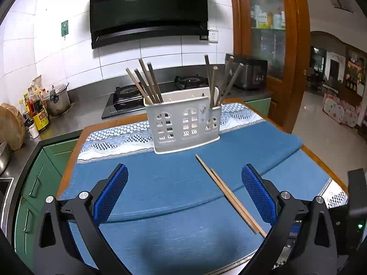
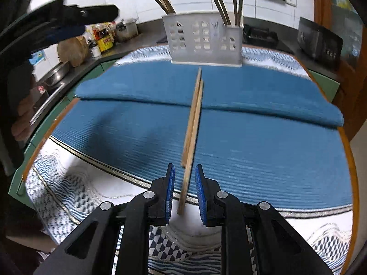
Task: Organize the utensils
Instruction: 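Move both open grippers back over the last chopsticks on the mat, then close the right gripper on a wooden chopstick while the left gripper grasps the other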
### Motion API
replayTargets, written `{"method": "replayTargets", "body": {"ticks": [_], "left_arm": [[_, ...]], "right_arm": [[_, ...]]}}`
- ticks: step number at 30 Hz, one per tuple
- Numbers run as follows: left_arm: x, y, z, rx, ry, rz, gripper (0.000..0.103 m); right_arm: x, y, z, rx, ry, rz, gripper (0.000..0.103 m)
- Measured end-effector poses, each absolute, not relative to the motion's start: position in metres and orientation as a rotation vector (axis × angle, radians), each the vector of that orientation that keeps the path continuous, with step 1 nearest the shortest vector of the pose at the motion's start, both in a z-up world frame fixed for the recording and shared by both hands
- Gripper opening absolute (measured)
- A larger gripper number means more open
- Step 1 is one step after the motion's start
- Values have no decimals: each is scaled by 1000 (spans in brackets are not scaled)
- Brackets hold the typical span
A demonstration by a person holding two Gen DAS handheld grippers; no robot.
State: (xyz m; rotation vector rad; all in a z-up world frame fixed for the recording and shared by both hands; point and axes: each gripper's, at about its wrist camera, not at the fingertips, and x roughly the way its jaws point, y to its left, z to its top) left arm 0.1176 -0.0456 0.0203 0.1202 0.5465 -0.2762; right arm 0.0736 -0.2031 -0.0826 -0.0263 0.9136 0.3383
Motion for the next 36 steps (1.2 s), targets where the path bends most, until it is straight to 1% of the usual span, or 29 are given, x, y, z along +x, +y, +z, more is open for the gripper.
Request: {"method": "replayTargets", "body": {"ticks": [8, 10, 12, 13, 16, 21, 28, 36], "left_arm": [[111, -62, -3, 181, 617, -353, 98], [106, -66, -8, 198, 597, -369, 98], [106, -70, -15, 214, 613, -371, 98], [107, -70, -18, 207, 627, -376, 98], [111, -70, -29, 187, 676, -372, 98], [114, -77, -44, 180, 734, -369, 98], [121, -99, -64, 150, 812, -350, 98], [132, -128, -83, 141, 867, -294, 98]], "right_arm": [[80, -201, -100, -29, 961, 318, 17], [81, -200, -105, -23, 971, 315, 13], [82, -203, -109, -12, 976, 316, 12], [82, -205, -110, -10, 973, 315, 9], [82, -210, -110, -4, 966, 308, 7], [81, -226, -103, 34, 938, 299, 7], [73, -245, -79, 30, 863, 298, 7], [65, -268, -63, 56, 798, 319, 7]]}}
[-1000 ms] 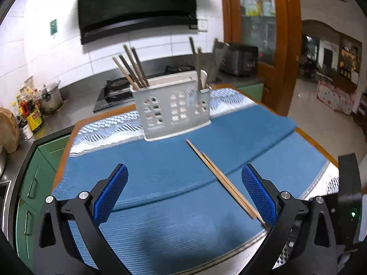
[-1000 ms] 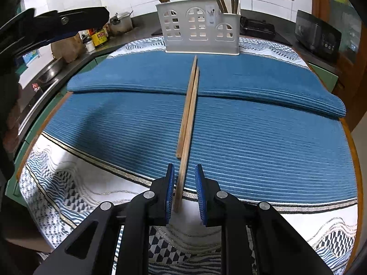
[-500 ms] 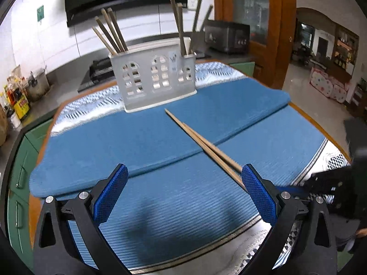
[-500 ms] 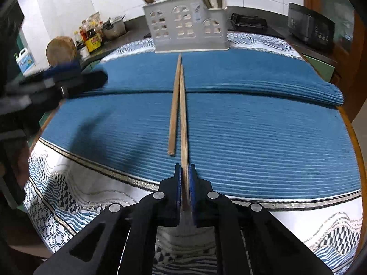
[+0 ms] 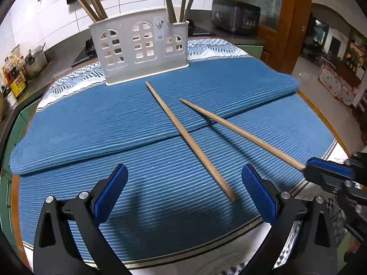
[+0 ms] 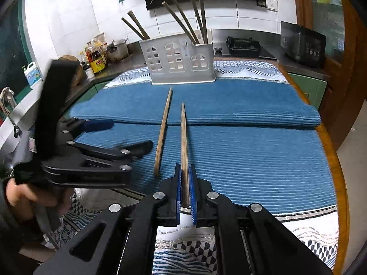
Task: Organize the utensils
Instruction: 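Close the right gripper on a wooden chopstick while the left gripper grasps the other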
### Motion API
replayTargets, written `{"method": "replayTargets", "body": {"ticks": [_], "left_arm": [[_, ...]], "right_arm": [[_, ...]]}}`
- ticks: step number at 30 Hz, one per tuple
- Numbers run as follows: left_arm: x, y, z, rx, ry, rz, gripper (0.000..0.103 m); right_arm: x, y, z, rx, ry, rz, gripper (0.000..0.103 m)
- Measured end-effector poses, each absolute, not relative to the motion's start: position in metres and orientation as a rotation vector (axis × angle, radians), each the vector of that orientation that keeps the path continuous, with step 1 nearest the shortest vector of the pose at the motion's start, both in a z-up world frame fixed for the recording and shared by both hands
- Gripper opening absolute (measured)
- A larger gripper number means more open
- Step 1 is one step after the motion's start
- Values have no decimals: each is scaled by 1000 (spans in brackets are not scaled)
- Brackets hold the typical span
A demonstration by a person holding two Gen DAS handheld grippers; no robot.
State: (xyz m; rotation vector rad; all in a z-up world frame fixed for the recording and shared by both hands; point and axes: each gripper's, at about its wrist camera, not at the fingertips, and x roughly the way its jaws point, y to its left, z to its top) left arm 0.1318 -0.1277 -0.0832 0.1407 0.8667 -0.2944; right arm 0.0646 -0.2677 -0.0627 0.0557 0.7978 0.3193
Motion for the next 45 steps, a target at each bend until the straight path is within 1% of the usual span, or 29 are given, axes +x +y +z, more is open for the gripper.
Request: {"method": "replayTargets", "body": {"ticks": [5, 7, 9, 10, 12, 13, 17, 19, 21, 23, 24, 28, 29, 32, 33, 36, 38, 45], "left_arm": [[142, -141, -93, 137, 894, -241, 97], [145, -145, -95, 131, 905, -227, 92], [146, -148, -98, 131, 917, -217, 84], [147, -149, -100, 127, 925, -215, 81], [149, -150, -102, 112, 940, -222, 72], [150, -150, -104, 105, 946, -221, 69], [150, -149, -106, 73, 951, -221, 47], [150, -147, -108, 42, 953, -216, 42], [151, -146, -109, 22, 955, -219, 35], [150, -147, -109, 8, 953, -226, 32], [149, -148, -109, 6, 951, -232, 28], [150, -153, -110, -1, 956, -248, 27], [150, -155, -111, 4, 960, -249, 25], [150, -156, -111, 16, 964, -247, 23], [151, -156, -111, 23, 965, -245, 17], [153, -151, -110, 25, 976, -239, 13], [153, -148, -110, 45, 975, -239, 12], [153, -139, -111, 36, 987, -227, 12]], "right_arm": [[64, -274, -61, 64, 781, 330, 7], [65, -277, -62, 70, 780, 332, 7], [66, -280, -64, 79, 782, 335, 7], [66, -281, -64, 82, 783, 337, 7], [67, -282, -66, 85, 784, 338, 7], [67, -282, -67, 88, 785, 340, 7], [68, -284, -66, 96, 784, 343, 7], [68, -285, -67, 100, 784, 344, 7], [69, -285, -68, 102, 786, 344, 7], [70, -286, -69, 107, 789, 345, 7], [70, -286, -70, 111, 791, 346, 7], [70, -286, -72, 122, 797, 347, 7], [71, -286, -72, 123, 798, 347, 7], [71, -287, -72, 129, 798, 345, 7], [71, -287, -72, 130, 797, 345, 7], [71, -287, -73, 131, 797, 345, 7], [70, -287, -72, 128, 796, 346, 7], [68, -286, -68, 122, 781, 344, 7]]}}
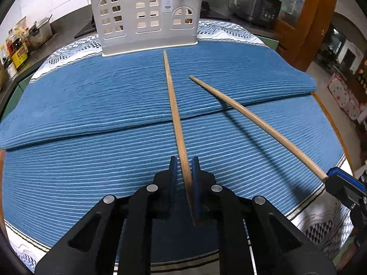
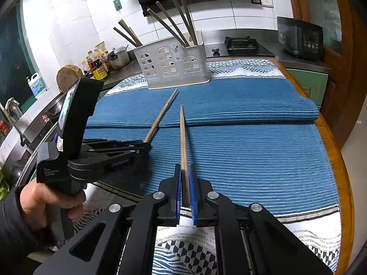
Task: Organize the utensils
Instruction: 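Close the right gripper on a wooden chopstick while the left gripper grasps the other, then lift the chopstick with the right gripper to the holder while the left gripper carries its chopstick there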
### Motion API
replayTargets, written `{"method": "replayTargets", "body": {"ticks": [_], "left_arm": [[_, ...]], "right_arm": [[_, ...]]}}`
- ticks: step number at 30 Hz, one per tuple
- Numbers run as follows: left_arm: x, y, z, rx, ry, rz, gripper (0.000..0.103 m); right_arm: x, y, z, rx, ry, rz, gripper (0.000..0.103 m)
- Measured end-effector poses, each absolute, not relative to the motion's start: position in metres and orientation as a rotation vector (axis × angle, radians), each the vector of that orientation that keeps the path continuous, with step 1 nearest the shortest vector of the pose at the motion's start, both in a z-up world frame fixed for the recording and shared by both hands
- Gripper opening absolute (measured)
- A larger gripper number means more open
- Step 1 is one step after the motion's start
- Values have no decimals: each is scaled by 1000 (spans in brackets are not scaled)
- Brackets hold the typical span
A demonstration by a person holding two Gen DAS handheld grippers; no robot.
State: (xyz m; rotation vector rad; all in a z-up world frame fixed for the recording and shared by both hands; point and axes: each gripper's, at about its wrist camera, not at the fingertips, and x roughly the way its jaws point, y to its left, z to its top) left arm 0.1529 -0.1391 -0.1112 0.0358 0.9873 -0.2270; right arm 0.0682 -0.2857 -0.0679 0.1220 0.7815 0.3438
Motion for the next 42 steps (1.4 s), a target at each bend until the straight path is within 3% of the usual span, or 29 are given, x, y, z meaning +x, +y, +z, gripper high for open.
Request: {"method": "replayTargets", "body": {"ticks": [25, 27, 32, 42], "left_arm": [[154, -116, -88, 35, 976, -367, 8], [155, -117, -93, 25, 985, -369, 14], [162, -124, -102, 28, 1006, -375, 16], [167, -127, -106, 64, 996, -336, 5]], "right_arm": [[74, -282, -22, 63, 683, 328, 7], [75, -281, -21, 57, 685, 328, 7], [76, -280, -23, 51, 692, 328, 7], [79, -282, -24, 53, 695, 327, 7]]}}
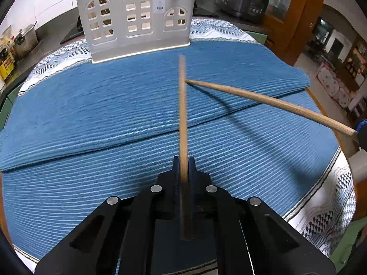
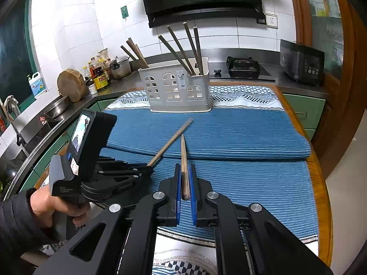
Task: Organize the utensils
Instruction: 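Lift the chopstick with the right gripper to the holder while the left gripper carries its chopstick there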
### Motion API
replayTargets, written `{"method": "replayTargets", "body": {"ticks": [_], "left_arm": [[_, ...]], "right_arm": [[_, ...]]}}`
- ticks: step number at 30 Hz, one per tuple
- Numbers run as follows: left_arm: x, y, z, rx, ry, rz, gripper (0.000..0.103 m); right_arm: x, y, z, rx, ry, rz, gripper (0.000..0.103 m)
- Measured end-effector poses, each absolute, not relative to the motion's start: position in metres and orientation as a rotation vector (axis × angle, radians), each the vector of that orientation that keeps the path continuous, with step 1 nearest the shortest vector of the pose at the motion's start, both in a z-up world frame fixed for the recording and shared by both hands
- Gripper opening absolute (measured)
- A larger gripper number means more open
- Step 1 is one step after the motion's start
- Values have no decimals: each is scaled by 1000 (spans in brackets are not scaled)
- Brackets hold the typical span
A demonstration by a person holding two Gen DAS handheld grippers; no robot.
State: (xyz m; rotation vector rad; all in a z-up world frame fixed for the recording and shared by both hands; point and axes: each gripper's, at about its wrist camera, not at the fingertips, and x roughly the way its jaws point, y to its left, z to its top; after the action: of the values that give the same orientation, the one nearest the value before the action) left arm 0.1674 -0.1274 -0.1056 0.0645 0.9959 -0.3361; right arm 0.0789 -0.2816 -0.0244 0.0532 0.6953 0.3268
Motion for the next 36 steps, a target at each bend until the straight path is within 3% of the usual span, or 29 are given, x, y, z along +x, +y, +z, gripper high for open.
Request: {"method": "replayTargets", "body": {"ticks": [19, 36], "left_arm": [[158, -89, -31, 19, 790, -350, 5], [189, -77, 13, 53, 727, -381, 5]], "right_arm": [[98, -293, 41, 34, 578, 331, 7], [191, -288, 150, -44, 480, 323, 7]]}}
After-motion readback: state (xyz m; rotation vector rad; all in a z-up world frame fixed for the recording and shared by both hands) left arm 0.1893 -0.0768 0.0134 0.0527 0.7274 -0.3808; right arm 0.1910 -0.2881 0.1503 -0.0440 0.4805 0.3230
